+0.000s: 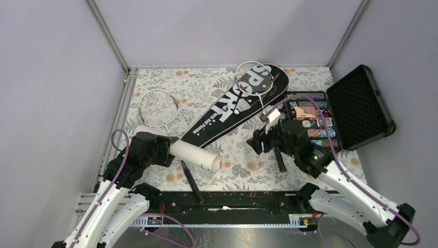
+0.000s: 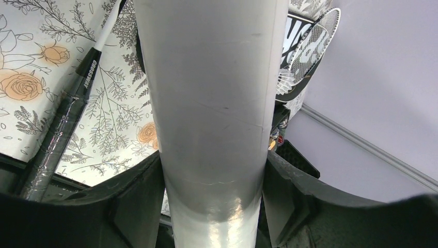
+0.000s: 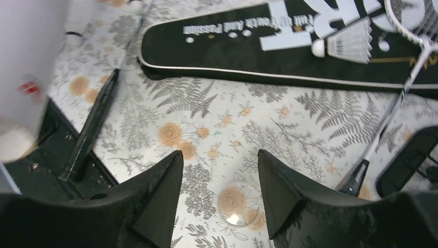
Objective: Pack up the badminton gear
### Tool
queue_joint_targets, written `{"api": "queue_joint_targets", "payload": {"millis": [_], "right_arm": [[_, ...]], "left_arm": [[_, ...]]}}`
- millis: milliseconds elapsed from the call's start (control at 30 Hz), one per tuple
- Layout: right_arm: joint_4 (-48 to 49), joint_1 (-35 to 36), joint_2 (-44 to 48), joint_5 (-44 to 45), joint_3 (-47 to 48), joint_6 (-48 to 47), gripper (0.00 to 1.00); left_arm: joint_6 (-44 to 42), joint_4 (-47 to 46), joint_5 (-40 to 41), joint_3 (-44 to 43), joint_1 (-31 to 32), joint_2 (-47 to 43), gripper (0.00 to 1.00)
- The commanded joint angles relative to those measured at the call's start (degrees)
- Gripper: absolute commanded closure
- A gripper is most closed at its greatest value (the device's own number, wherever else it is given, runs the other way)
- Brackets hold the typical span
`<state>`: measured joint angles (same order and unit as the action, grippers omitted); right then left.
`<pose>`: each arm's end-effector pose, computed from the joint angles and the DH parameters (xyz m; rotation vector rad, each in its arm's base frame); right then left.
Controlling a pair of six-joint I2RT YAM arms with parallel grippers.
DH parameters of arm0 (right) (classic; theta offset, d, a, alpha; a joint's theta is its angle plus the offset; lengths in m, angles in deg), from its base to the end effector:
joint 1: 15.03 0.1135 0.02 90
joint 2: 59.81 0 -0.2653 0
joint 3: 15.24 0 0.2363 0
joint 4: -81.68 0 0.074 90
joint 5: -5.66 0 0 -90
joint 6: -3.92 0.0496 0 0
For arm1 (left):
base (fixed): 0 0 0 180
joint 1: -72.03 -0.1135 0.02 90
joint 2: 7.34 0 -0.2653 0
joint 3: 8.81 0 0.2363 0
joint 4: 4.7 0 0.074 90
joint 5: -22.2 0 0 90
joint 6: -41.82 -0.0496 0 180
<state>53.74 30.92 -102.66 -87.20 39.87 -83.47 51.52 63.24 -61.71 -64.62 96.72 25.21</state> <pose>0.1201 0.1278 0.3107 -0.7319 1.7451 0.6327 0.0941 -0.0375 0.2628 -1.5942 1.9844 -0.8766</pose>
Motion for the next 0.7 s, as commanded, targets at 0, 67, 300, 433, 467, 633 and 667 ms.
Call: {"api": "queue_joint_targets", "payload": {"millis": [0,67,300,433,467,633,667], "right_arm": [[-1.40,-9.65,-9.68,-12.64,7.39,3.36,0.39],[-0.54,-14.52,-15.28,-18.55,10.92,4.27,0.42],[2.16,-24.54,-36.92,-27.90,24.39,6.87,0.42],[1.71,-28.24,-50.30,-31.21,32.52,9.19,0.49],[1.31,-28.81,-52.45,-31.39,34.86,9.36,0.51],[-2.76,-31.10,-63.32,-32.12,44.69,8.10,0.49],[-4.76,-31.44,-65.57,-32.35,47.15,7.17,0.47]], "left_arm": [[-1.26,-1.09,0.91,0.06,0.10,-2.25,0.73],[-1.22,-1.07,0.65,0.82,0.10,-2.25,0.73],[-5.81,-2.37,1.95,-3.61,0.10,2.73,0.73],[-7.69,-2.44,-0.20,-4.23,0.10,3.77,0.73],[-7.56,-2.40,-0.43,-3.61,0.10,3.37,0.73],[-5.03,-2.37,-0.50,-0.48,0.10,-1.09,0.73],[-4.48,-2.39,-0.47,-0.09,0.10,-1.77,0.73]]}}
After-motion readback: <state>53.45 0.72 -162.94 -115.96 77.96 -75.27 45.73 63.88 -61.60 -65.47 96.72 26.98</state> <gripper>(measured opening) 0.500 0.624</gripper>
